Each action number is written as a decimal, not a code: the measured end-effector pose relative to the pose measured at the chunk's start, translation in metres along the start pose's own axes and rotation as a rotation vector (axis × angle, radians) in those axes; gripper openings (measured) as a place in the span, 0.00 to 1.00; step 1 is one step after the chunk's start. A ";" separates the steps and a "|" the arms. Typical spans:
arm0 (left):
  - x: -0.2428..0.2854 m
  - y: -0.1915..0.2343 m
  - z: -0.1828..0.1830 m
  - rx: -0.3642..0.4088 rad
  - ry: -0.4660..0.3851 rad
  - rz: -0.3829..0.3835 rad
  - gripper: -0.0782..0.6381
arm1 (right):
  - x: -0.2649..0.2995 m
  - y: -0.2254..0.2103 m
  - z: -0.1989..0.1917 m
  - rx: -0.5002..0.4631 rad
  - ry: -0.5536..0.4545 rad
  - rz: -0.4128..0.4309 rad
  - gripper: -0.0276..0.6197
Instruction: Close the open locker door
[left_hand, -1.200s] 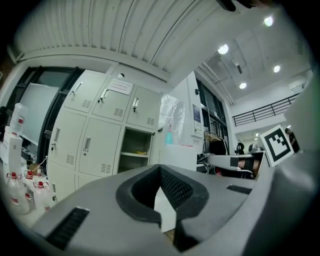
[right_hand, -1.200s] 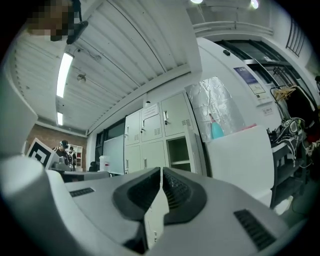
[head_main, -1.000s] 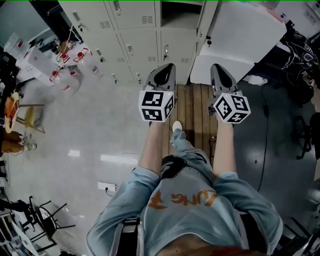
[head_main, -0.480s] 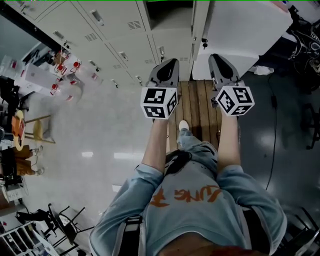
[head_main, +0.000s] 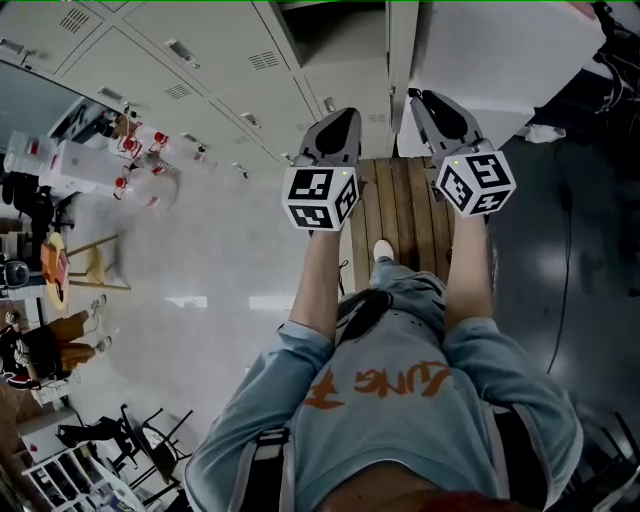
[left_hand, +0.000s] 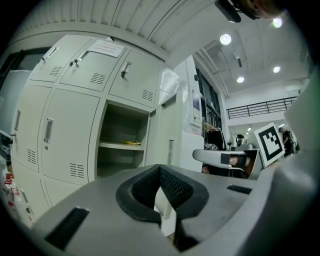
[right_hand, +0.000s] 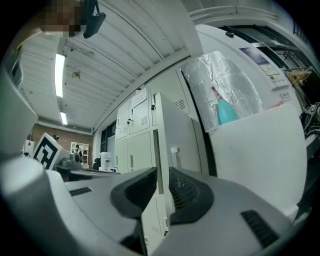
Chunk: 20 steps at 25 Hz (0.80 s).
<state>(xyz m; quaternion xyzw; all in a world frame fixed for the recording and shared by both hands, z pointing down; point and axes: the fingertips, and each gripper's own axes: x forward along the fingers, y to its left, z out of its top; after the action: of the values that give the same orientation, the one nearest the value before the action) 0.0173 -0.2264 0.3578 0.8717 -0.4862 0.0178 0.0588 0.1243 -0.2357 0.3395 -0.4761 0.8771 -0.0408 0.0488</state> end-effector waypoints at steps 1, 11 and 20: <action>0.005 0.004 0.000 -0.001 0.002 0.003 0.13 | 0.006 -0.002 -0.003 -0.001 0.008 0.013 0.16; 0.051 0.023 -0.002 -0.013 0.017 0.015 0.13 | 0.040 -0.013 0.008 -0.012 -0.018 0.188 0.24; 0.061 0.065 -0.009 -0.045 0.011 0.090 0.13 | 0.079 0.013 0.005 -0.031 -0.031 0.365 0.26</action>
<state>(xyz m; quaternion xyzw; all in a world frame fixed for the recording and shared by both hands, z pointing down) -0.0051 -0.3109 0.3776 0.8472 -0.5250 0.0145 0.0801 0.0718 -0.2949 0.3296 -0.3101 0.9487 -0.0105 0.0614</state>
